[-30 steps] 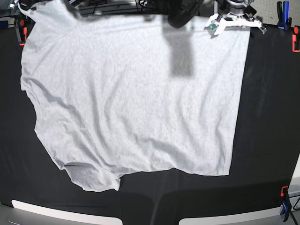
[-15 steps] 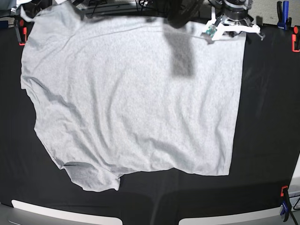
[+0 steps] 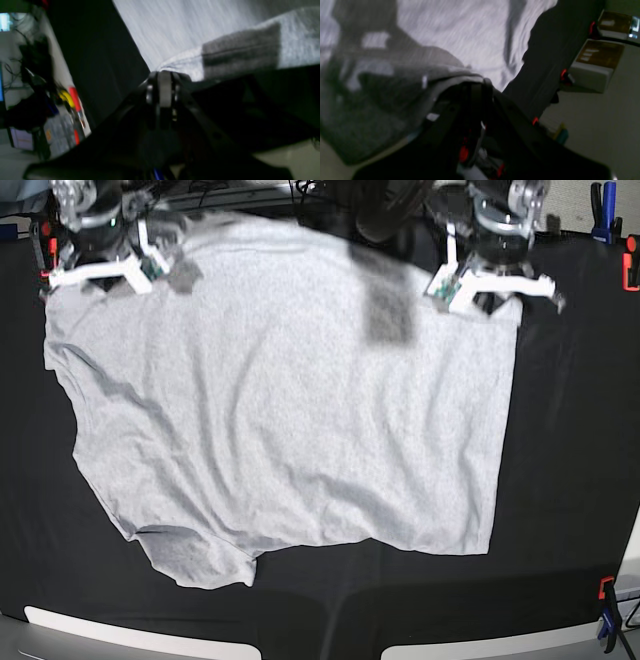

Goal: Layout the t-shirt on the table in an organized manner, then fold the t-shirt properly
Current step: 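Drag the held shoulder corners with both grippers across the table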

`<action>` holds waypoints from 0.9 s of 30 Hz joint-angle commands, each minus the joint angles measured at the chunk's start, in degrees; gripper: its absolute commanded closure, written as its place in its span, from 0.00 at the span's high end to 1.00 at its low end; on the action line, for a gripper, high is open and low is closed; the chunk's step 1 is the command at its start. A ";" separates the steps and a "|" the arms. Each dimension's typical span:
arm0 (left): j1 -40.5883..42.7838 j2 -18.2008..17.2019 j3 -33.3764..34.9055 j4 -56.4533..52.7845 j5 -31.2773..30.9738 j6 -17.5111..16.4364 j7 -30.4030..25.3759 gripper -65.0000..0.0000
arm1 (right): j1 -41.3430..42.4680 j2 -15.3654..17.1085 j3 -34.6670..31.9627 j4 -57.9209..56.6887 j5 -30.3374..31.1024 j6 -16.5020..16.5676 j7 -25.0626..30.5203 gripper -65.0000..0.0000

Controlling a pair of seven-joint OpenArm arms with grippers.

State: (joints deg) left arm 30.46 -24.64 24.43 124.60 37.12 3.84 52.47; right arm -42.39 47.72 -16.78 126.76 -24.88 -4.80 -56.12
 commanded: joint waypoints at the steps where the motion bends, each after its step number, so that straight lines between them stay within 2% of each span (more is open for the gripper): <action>1: -0.44 -0.28 -0.07 1.01 0.76 0.94 -0.87 0.00 | 1.51 0.66 0.33 0.83 -0.35 -0.42 1.09 0.00; 5: -2.91 -0.31 -0.07 0.96 0.42 0.94 -1.16 0.00 | 7.37 0.35 0.31 0.17 3.08 -0.02 3.08 0.00; 10: -5.07 -0.31 -0.07 0.85 -5.75 0.94 -1.64 0.00 | 13.68 0.35 0.31 -3.06 4.15 -0.04 3.91 0.00; 15: -6.14 -0.28 -0.63 0.59 -6.19 1.09 -2.93 0.00 | 18.69 0.35 0.31 -7.58 8.92 0.46 6.25 0.00; 20: -6.14 -0.28 -5.09 0.57 -6.73 5.73 -3.72 0.00 | 22.53 0.35 0.31 -13.25 9.07 0.52 6.25 0.00; 27: -6.16 -0.28 -11.72 0.57 -16.76 5.81 -4.44 0.00 | 23.34 0.37 0.31 -16.33 8.83 -0.44 6.27 0.00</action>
State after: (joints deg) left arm 24.43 -24.60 13.02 124.33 19.49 8.71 49.28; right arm -19.68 47.00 -17.04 109.69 -14.74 -4.38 -50.37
